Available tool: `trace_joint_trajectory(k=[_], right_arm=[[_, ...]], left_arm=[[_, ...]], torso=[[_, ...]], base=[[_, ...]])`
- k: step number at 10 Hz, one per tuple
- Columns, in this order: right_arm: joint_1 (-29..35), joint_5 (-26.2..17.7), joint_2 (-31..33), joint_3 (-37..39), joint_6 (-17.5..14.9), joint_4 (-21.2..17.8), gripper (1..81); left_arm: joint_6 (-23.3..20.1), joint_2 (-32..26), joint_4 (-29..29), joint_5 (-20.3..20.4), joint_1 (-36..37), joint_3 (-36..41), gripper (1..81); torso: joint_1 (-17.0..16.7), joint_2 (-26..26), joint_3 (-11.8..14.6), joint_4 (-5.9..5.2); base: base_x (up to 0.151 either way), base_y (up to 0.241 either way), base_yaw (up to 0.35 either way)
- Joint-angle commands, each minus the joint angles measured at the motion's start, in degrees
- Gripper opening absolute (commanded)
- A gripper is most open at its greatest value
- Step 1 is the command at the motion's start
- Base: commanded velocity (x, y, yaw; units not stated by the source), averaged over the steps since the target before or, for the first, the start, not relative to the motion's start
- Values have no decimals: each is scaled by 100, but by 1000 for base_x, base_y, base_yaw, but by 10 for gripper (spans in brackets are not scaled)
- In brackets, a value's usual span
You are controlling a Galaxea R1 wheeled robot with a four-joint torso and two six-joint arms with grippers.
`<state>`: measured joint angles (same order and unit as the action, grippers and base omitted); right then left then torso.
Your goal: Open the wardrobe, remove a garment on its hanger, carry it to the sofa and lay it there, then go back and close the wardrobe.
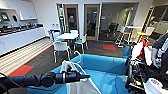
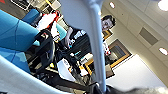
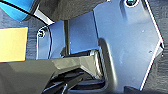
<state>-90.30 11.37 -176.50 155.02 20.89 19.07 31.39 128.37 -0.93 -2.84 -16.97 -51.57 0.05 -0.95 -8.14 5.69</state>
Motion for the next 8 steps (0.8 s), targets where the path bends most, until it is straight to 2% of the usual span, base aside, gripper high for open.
trace_joint_trajectory(k=[1, 5, 6, 7, 8], right_arm=[[174, -267, -29, -25, -15, -35, 811], [192, -267, -29, -25, -15, -25, 811], [200, -267, -29, -25, -15, -26, 811], [200, -267, -29, -25, -15, -26, 811], [200, -267, -29, -25, -15, -26, 811]], left_arm=[[-63, -48, -189, 240, 813, 50, 10], [-45, 102, -128, 565, 1216, -125, 10], [-1, 137, -118, 609, 1436, -196, 10], [234, 120, -118, 679, 1690, -371, 10], [358, 34, -118, 688, 1850, -459, 10]], torso=[[0, 0, -528, 0], [2, 2, -1226, 0], [2, 4, -866, 0], [2, 6, -1069, 0], [6, 9, -1133, 0]], base=[[0, 0, 0], [0, 0, 0], [0, 0, 0], [0, 0, 0], [0, 0, 0]])
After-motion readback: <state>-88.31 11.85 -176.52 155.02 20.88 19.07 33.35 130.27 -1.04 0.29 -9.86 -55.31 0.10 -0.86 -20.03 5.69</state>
